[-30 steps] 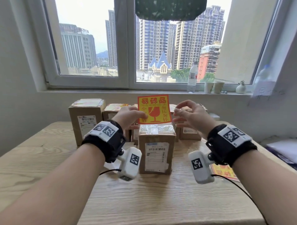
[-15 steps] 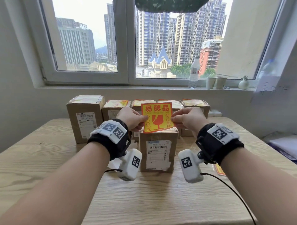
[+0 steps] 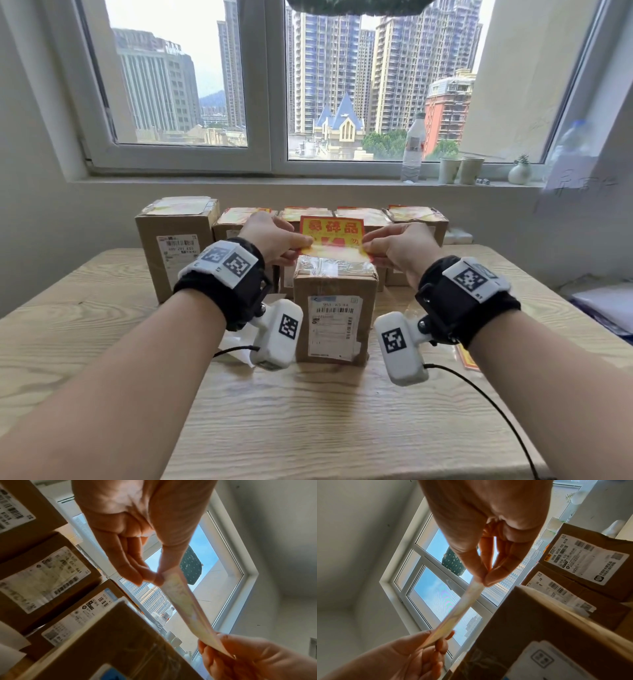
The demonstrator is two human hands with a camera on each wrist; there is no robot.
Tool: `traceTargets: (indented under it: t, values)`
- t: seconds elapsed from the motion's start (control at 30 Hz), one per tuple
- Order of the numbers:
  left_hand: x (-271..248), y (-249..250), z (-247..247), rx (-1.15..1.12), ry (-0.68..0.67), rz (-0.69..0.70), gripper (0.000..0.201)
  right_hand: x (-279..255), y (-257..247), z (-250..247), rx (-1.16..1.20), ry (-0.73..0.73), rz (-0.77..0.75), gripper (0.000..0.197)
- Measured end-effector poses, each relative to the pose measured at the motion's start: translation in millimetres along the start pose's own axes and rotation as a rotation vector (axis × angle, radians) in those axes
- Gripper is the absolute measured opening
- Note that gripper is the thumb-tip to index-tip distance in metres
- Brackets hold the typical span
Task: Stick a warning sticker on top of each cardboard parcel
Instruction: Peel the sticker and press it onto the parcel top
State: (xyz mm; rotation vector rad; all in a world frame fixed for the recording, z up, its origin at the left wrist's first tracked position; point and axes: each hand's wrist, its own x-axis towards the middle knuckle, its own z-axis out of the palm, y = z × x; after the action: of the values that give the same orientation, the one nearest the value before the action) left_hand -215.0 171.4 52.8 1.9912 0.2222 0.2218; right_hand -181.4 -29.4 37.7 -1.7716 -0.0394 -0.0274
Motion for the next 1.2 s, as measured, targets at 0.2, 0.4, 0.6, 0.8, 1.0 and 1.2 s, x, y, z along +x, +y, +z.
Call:
traceTargets:
  t: [0.2,0.4,0.6,0.8,1.0,1.2]
  values:
    - [-3,-16,9,0.179,0.037,0.155,0.021,-3,10,4,-0.113,0.042,-0.026,0.006]
    - [-3,-21,13,0.259,0.004,0.171,0.018,0,13,9,-0.289,0.112,-0.079,0.004]
    - [-3,-21,16,0.261,0.004,0.166,0.017,-2,12,7,-0.346,0.112,-0.084,0.006]
    - [1,-23,16,0.252,0.018,0.157,0.015,-5,12,8,-0.395,0.099,-0.117,0.004]
    - [3,-24,16,0.259,0.019,0.162,0.015,-6,12,7,-0.451,0.092,-0.156,0.006]
    - [2,-23,17,0.345,0.034,0.197,0.016,-7,11,7,-0.477,0.085,-0.157,0.005]
